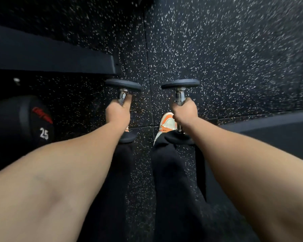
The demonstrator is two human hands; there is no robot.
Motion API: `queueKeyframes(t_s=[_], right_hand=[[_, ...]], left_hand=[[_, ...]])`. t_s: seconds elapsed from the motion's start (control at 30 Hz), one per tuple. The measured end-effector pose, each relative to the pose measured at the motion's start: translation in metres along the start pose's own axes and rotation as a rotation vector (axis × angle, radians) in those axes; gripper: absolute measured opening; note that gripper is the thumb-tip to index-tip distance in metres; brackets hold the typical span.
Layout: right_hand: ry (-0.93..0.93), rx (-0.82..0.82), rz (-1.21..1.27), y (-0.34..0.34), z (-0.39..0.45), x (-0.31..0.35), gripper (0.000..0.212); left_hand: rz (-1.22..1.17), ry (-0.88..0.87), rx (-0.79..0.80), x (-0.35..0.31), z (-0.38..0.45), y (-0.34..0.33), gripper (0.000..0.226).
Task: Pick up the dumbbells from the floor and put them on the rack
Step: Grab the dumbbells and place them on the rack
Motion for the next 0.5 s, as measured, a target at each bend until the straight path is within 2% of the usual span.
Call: queueKeyframes(t_s=[0.27, 0.4, 0.5], right_hand=[[0.161, -0.075, -0.062, 0.059, -0.168, 0.064, 0.008], [0.251, 0.005, -0.003, 0.070, -0.231, 0.084, 0.011], [0.270, 0.077, -0.011, 0.073, -0.269, 0.093, 0.009]], left_hand=[[-0.228, 0.056, -0.126, -0.052, -0.102, 0.149, 0.048], [-0.422, 0.089, -0.217, -0.050, -0.146, 0.199, 0.060], [-0.508, 0.106, -0.301, -0.041, -0.180, 0.224, 0.060]])
Point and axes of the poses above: each hand's wrist, its own z-axis towards the middle knuckle, its own y-axis out of the back of the hand, x = y × z, the point moved 4 cm from there along z, towards the middle knuckle, and after that the axes turned 11 degrees about -y, right-handed, at the moved point
